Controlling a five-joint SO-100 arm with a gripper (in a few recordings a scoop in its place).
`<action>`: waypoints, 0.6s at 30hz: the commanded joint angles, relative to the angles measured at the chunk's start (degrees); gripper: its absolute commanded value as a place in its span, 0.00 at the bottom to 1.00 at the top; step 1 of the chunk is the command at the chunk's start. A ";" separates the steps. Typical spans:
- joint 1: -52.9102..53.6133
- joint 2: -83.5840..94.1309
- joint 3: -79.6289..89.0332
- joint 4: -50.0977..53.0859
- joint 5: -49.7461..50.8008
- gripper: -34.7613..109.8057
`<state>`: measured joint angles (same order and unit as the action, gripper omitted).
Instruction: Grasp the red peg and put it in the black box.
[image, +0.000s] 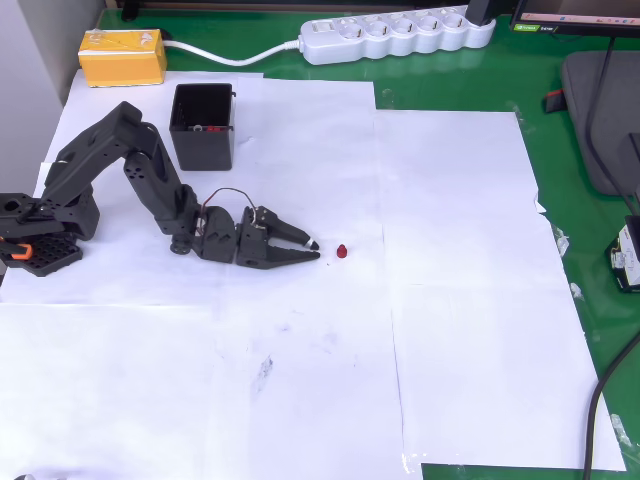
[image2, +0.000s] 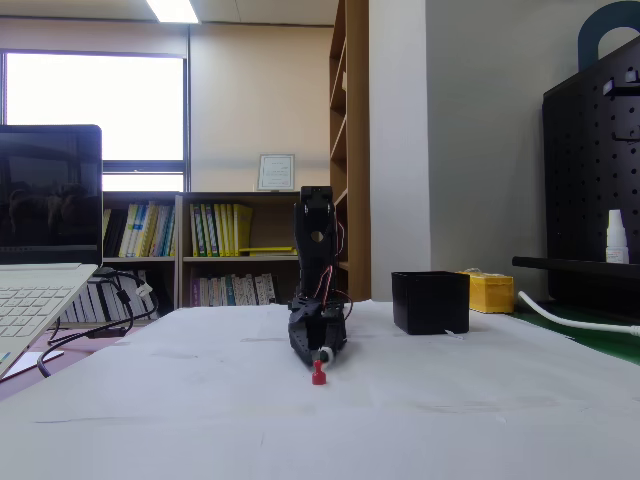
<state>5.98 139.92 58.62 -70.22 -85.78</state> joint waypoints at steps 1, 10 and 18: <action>1.14 -1.58 -1.41 1.67 -1.32 0.48; 1.14 -6.42 -3.25 9.49 -3.69 0.54; 1.23 -6.33 0.62 13.97 -4.75 0.54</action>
<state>6.50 135.26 57.57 -59.41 -89.74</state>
